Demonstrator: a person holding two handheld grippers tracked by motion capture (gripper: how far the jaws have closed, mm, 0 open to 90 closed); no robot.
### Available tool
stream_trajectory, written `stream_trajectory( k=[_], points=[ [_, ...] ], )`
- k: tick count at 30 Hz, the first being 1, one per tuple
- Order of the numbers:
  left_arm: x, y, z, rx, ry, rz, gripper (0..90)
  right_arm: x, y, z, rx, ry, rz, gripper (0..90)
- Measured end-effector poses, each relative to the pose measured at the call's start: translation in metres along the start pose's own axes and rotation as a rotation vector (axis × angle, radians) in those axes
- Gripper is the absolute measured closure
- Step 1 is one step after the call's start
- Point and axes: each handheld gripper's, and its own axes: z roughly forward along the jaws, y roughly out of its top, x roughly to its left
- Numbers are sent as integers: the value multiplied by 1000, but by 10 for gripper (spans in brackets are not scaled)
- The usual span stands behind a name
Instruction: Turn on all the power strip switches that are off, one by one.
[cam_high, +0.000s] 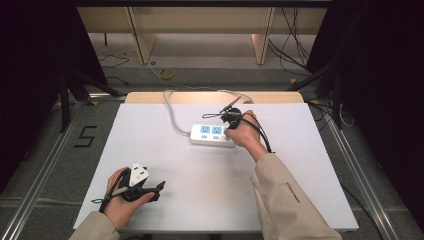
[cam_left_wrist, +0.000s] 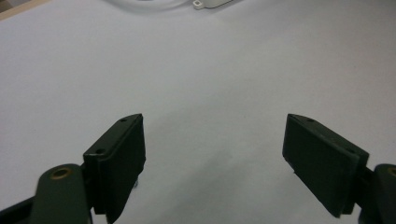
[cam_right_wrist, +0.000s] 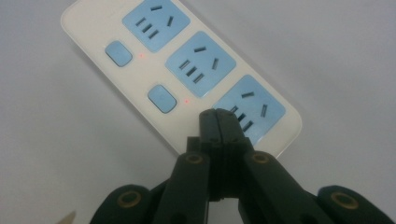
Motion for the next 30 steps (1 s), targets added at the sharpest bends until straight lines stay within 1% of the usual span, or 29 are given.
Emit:
stream_trajectory(
  k=[8, 17, 24, 30],
  points=[
    [0, 0, 0, 2, 0, 3, 211, 1, -1, 3, 12, 3, -2, 900],
    [0, 0, 0, 1, 1, 2, 211, 1, -1, 5, 15, -11, -5, 900],
    [0, 0, -1, 0, 2, 4, 211, 3, 0, 5, 27, -21, -14, 900],
    [0, 0, 0, 0, 2, 5, 211, 2, -1, 7, 30, -18, -19, 900]
  ],
)
